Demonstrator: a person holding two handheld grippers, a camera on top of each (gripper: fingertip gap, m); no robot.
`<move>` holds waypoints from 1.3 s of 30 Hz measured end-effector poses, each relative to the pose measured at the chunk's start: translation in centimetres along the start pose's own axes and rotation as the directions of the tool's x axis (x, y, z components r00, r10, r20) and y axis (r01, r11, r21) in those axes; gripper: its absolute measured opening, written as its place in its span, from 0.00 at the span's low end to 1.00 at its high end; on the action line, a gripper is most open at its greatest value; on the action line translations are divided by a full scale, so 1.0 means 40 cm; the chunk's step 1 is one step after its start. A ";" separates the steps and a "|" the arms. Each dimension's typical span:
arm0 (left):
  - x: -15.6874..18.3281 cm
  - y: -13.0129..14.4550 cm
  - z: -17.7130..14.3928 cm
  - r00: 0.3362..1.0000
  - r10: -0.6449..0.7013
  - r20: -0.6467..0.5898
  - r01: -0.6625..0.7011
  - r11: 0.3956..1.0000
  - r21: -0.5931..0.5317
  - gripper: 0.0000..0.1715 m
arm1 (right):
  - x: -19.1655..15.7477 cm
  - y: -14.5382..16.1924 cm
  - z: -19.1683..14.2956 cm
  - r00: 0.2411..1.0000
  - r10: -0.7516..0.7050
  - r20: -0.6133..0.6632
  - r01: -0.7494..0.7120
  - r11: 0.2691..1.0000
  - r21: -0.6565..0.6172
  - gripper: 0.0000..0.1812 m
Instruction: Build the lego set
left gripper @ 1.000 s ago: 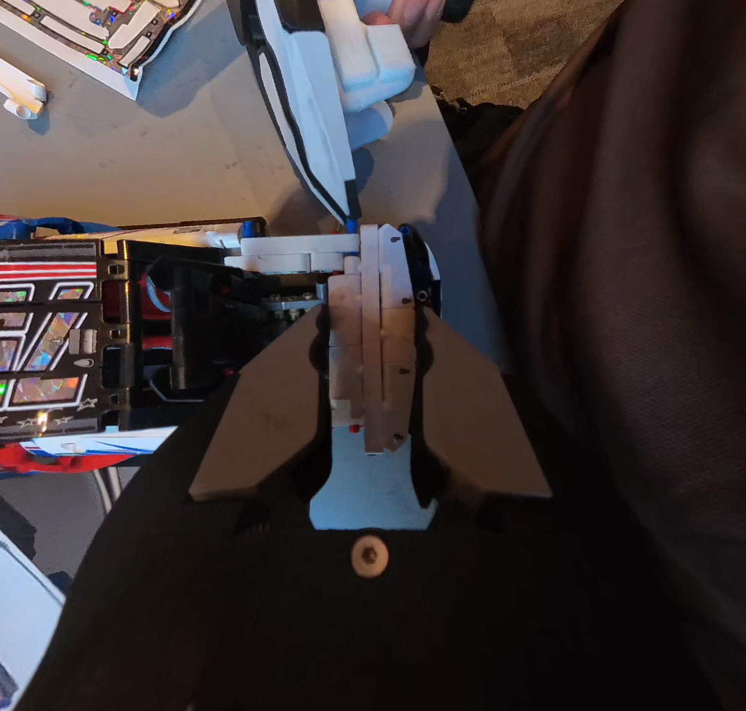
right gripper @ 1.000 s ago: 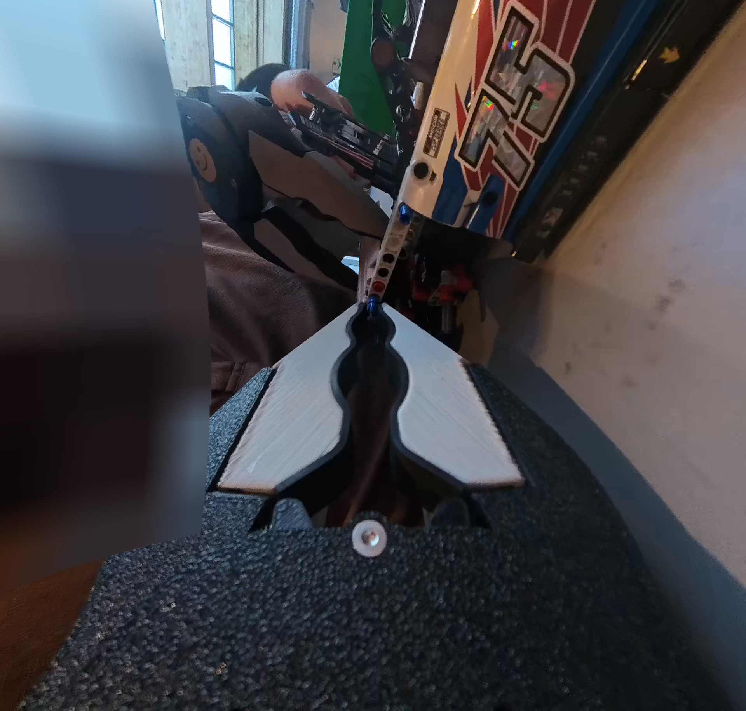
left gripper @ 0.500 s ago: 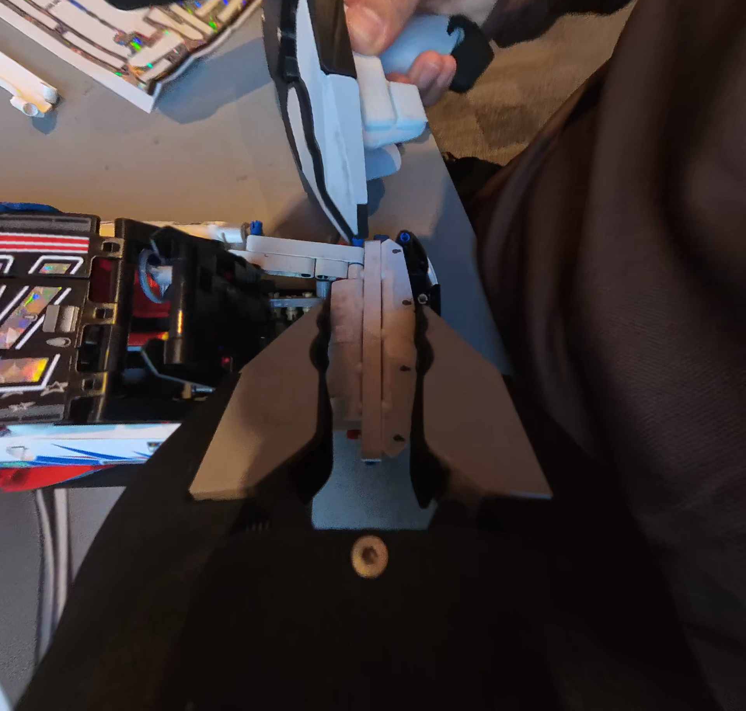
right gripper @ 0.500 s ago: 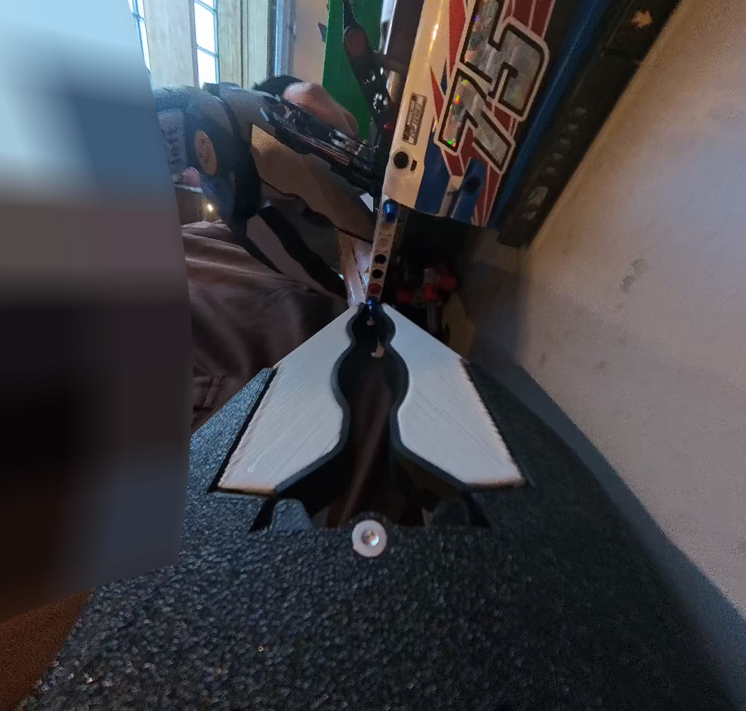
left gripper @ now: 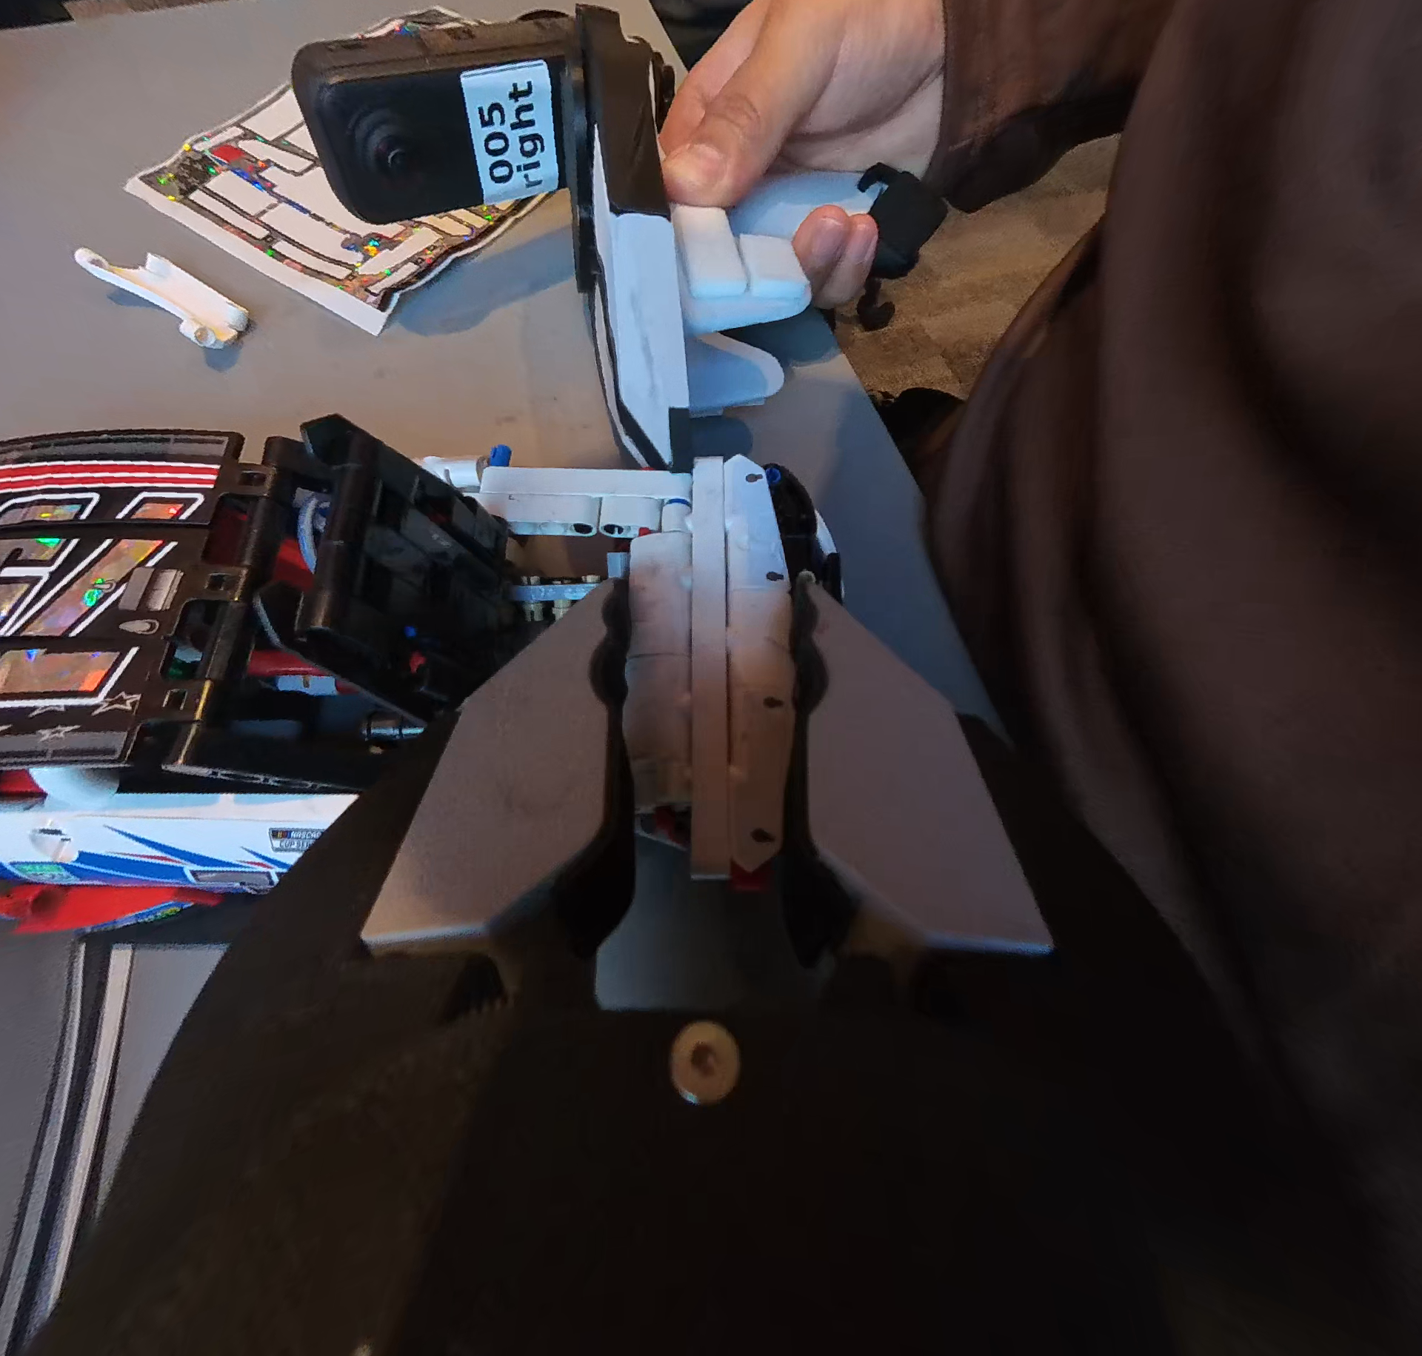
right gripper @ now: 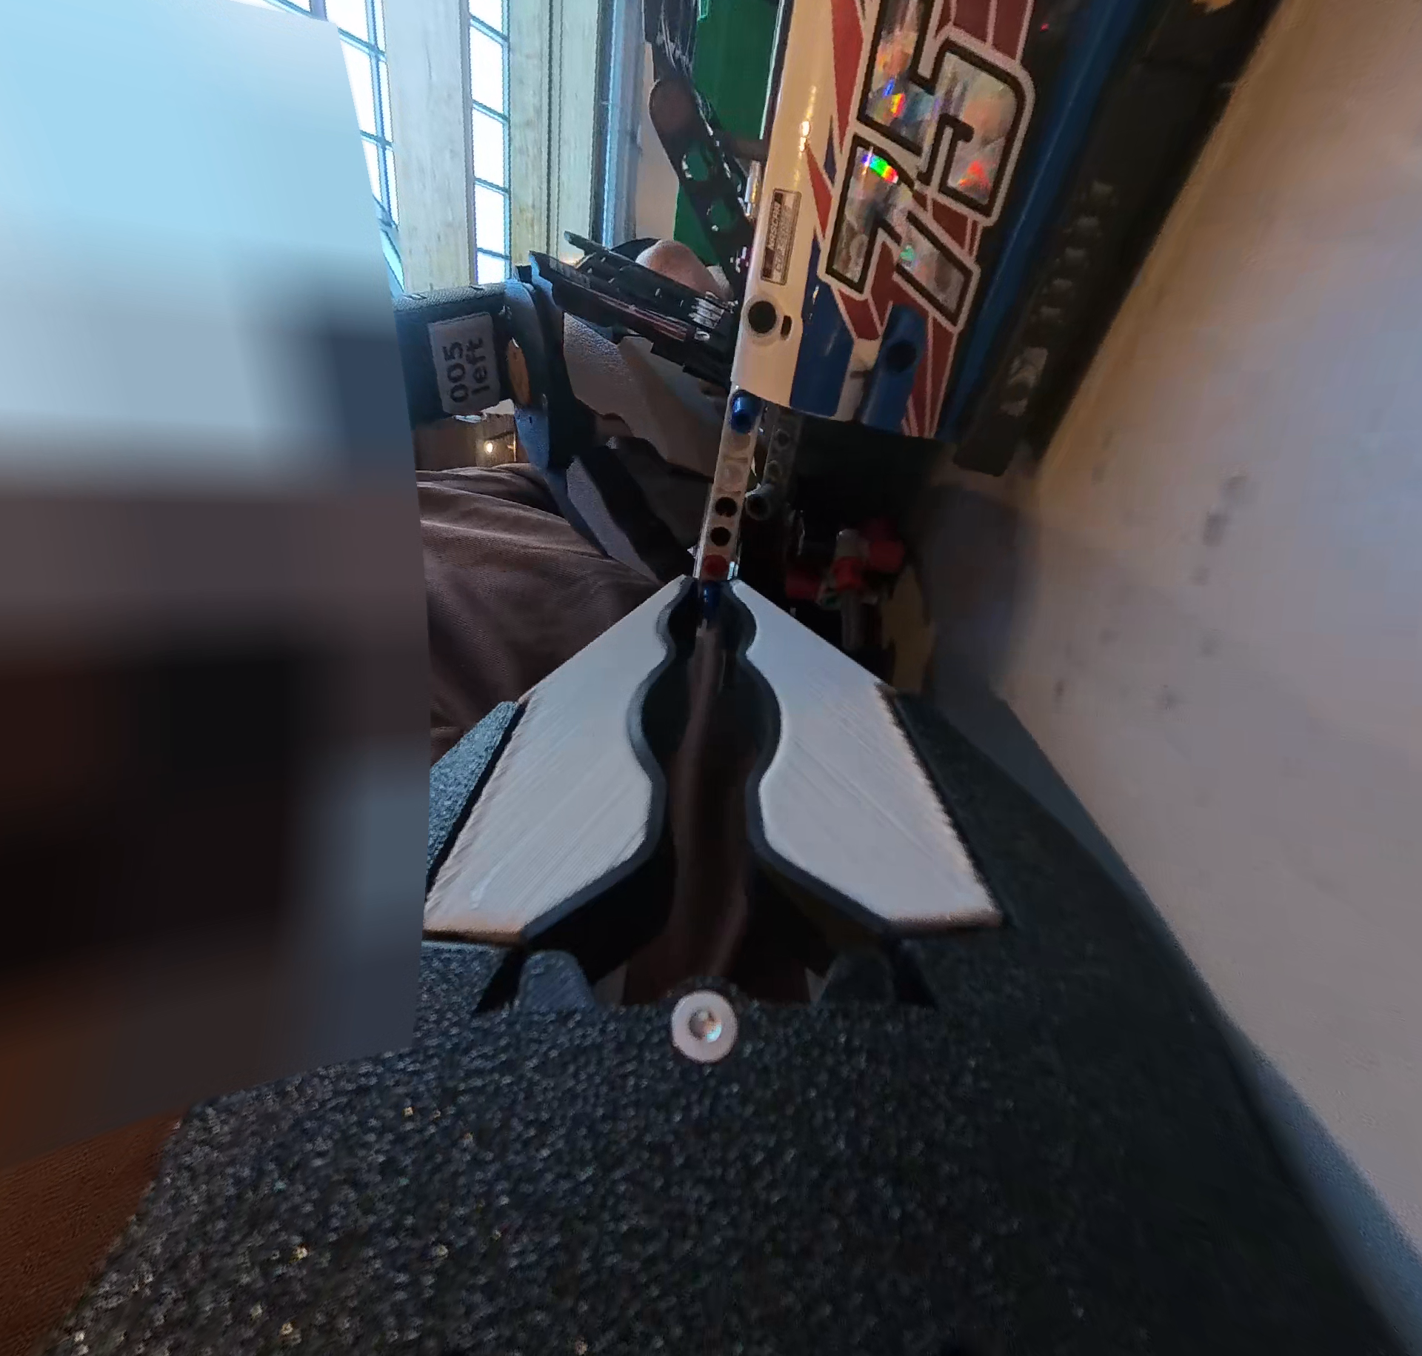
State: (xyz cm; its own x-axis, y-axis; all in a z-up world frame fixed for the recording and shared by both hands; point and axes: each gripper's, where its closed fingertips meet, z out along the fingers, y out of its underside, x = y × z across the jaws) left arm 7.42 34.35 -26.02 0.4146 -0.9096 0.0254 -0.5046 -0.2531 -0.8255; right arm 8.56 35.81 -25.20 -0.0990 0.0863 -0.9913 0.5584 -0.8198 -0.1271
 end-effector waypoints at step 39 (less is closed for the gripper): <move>-0.013 -0.006 0.021 0.999 -0.035 -0.033 0.029 0.983 -0.180 0.23 | -0.002 -0.010 -0.047 0.997 -0.051 -0.050 0.051 0.999 -0.006 0.02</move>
State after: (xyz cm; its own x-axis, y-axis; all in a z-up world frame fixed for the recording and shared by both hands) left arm 7.95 35.17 -26.28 0.4068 -0.9106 0.0732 -0.6205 -0.3342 -0.7094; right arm 9.91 37.18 -25.13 -0.0864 0.1559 -0.9840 0.5573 -0.8111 -0.1774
